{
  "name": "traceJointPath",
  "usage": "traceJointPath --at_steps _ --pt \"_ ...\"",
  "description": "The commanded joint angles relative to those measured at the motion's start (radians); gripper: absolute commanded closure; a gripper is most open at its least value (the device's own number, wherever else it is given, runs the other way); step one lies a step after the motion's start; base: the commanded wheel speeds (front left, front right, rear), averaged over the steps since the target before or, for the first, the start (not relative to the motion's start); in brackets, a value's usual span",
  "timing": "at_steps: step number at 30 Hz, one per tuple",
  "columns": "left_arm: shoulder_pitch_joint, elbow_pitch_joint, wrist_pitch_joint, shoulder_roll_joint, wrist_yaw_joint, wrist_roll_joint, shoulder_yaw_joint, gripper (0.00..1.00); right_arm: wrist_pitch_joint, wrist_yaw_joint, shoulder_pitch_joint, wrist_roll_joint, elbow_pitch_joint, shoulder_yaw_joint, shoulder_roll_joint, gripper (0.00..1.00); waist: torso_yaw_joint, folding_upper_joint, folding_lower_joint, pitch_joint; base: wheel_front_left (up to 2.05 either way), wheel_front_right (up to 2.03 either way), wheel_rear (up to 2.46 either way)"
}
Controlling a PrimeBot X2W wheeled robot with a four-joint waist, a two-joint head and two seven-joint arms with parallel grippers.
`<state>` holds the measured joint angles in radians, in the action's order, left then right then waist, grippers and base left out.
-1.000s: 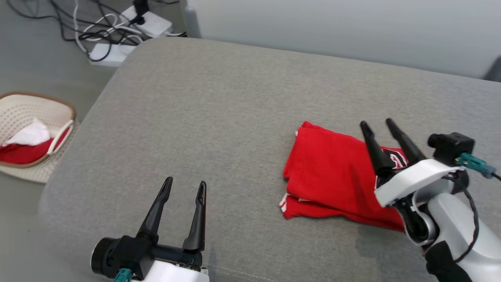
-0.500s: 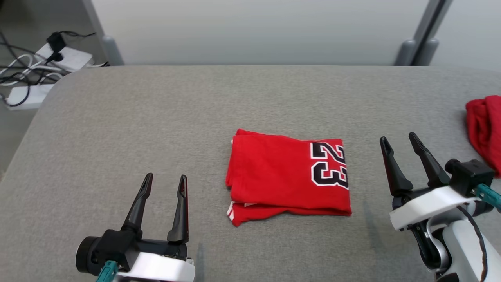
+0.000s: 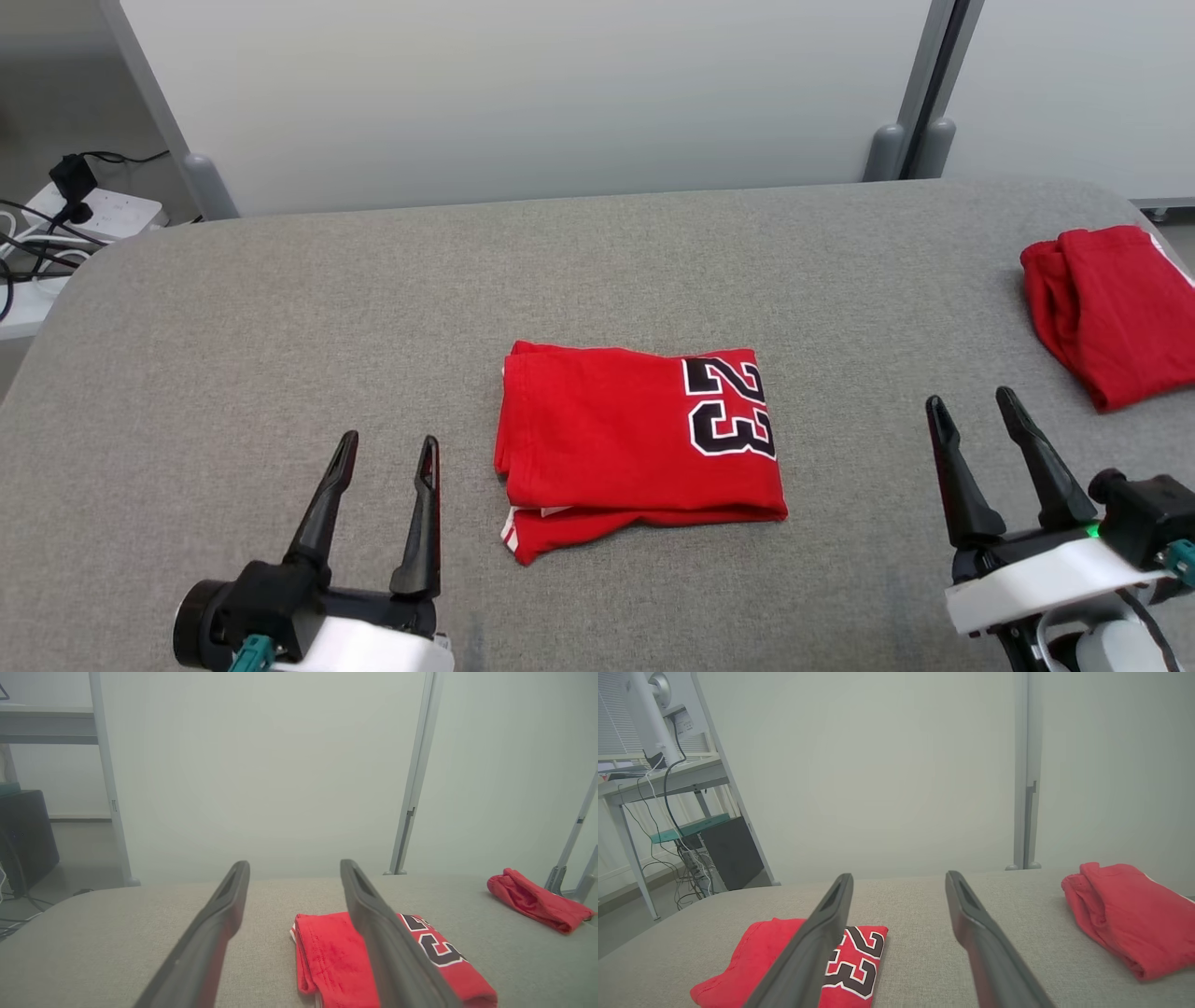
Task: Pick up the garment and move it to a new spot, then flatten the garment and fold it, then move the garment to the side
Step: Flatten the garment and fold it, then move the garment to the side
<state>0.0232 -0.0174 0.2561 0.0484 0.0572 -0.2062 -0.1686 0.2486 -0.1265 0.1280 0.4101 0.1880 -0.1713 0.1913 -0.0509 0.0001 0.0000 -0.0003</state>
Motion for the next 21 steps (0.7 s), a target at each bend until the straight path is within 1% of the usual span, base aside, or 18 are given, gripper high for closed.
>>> traceJointPath --at_steps 1,7,11,21 --pt "-0.002 0.028 0.006 0.002 -0.013 0.021 0.042 0.0 0.013 -0.004 -0.012 -0.015 -0.044 -0.014 0.002 0.0 -0.006 -0.0001 0.0 -0.007 0.0 0.0 0.0" --pt "0.045 0.039 0.006 0.002 -0.017 0.035 0.06 0.0 0.013 -0.004 -0.073 -0.023 -0.084 -0.015 0.0 0.0 -0.005 -0.0001 0.0 -0.018 0.0 0.0 0.0" --pt "0.058 0.037 0.006 0.002 -0.021 0.044 0.061 0.0 0.013 -0.004 -0.096 -0.028 -0.087 -0.004 -0.005 0.0 0.003 -0.0001 0.0 -0.024 0.0 0.0 0.0" --pt "0.065 0.034 0.006 0.002 -0.028 0.05 0.069 0.0 0.013 -0.004 -0.112 -0.032 -0.096 0.007 -0.015 0.0 0.025 -0.0001 0.0 -0.035 0.0 0.0 0.0"
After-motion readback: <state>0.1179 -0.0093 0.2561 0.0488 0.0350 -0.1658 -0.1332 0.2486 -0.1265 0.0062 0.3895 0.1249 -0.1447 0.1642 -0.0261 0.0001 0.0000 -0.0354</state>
